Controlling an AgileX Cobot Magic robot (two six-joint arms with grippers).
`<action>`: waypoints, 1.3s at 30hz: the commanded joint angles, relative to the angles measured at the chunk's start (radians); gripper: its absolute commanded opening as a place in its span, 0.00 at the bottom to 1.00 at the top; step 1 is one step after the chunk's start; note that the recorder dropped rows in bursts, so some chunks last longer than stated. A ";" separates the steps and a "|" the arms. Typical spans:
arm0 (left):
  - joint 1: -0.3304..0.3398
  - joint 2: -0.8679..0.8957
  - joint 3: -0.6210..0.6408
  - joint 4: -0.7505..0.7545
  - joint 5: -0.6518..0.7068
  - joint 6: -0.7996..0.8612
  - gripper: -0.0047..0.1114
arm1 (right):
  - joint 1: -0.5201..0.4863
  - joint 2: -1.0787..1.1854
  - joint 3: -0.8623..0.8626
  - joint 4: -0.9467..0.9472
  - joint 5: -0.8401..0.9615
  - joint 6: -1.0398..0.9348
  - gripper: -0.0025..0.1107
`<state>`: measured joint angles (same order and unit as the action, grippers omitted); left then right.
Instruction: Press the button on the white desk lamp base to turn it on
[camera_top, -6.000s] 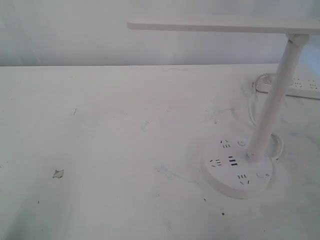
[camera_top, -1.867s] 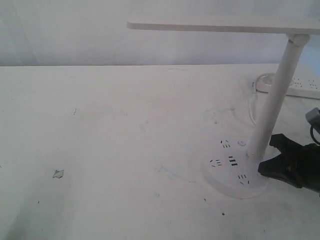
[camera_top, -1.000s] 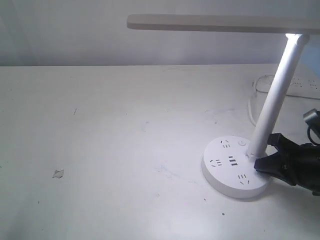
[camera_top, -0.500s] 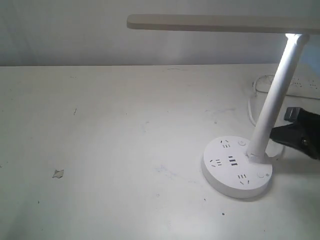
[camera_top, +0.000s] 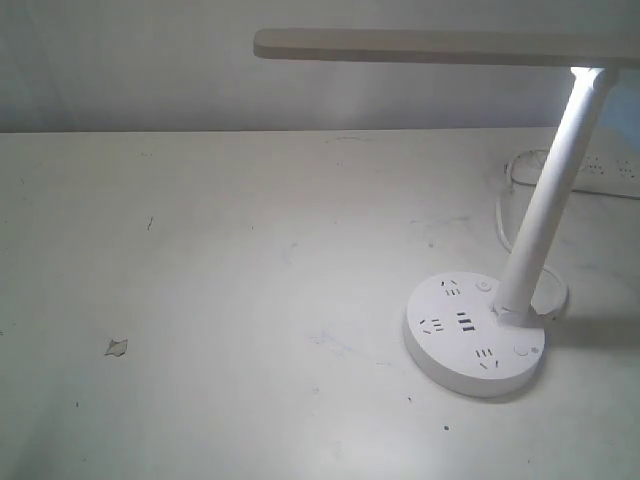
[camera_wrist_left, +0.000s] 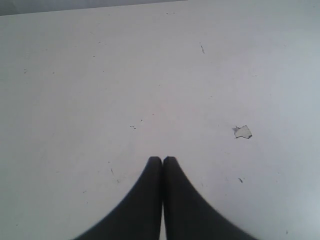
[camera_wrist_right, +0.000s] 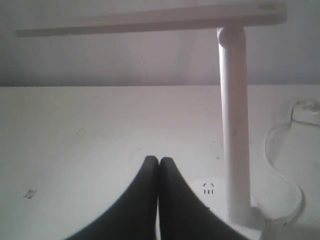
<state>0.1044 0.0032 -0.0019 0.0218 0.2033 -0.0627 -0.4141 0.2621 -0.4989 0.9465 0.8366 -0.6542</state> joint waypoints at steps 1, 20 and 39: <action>-0.008 -0.003 0.002 0.000 -0.002 0.000 0.04 | -0.005 -0.145 0.001 -0.031 -0.066 -0.023 0.02; -0.008 -0.003 0.002 0.000 -0.002 0.000 0.04 | 0.274 -0.262 0.224 -0.719 -0.503 0.525 0.02; -0.008 -0.003 0.002 0.000 -0.002 0.000 0.04 | 0.274 -0.262 0.499 -0.899 -0.507 0.634 0.02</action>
<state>0.1044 0.0032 -0.0019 0.0218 0.2033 -0.0627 -0.1397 0.0048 -0.0029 0.0510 0.3336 -0.0269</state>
